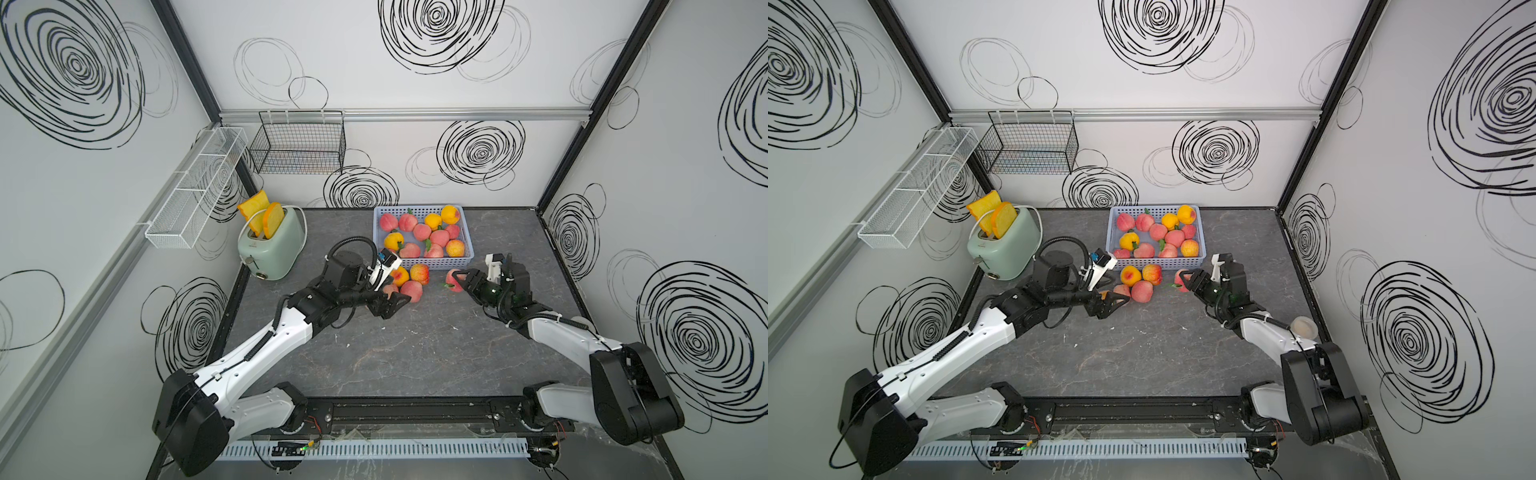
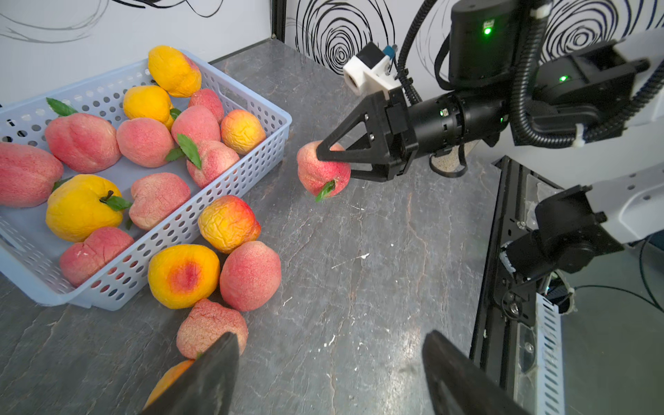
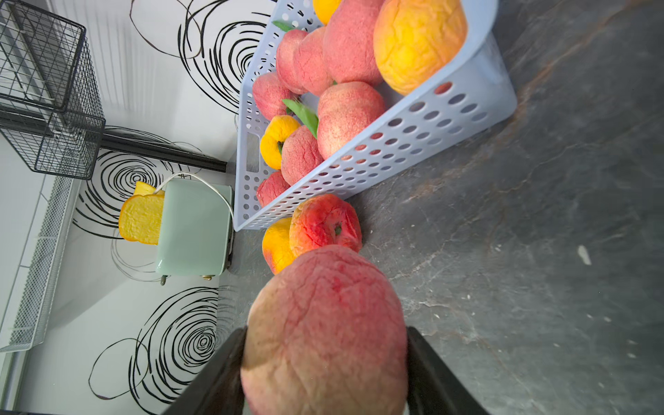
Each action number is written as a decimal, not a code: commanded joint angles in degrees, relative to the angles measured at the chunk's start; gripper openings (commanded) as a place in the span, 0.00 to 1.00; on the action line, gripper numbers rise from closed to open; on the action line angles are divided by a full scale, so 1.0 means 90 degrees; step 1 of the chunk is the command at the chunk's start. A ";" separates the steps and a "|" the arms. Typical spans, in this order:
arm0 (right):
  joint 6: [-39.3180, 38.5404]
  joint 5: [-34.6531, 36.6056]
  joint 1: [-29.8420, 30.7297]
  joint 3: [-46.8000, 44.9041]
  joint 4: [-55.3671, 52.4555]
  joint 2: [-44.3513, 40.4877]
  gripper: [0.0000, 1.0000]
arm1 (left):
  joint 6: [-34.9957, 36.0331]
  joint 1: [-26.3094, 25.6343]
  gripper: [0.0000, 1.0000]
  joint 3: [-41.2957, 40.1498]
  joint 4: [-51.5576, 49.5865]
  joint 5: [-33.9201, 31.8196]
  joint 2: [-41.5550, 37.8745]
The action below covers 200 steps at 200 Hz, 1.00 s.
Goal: Put the peaches into the basket
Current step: Place the peach in the basket.
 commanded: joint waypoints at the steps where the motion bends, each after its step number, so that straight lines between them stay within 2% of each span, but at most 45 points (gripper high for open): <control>1: -0.0155 -0.0122 -0.0171 0.0323 -0.0108 -0.0039 0.60 | -0.0092 0.0055 0.84 -0.0151 0.0697 0.0114 -0.0084; 89: -0.0551 0.0199 -0.0279 0.1644 0.0054 0.1070 0.58 | -0.0186 0.0284 0.84 -0.0303 0.1044 0.0449 -0.0093; 200: -0.1910 0.0578 -0.0014 0.4082 -0.0549 0.3585 0.58 | -0.0360 0.0342 0.84 -0.0338 0.1185 0.0641 -0.0006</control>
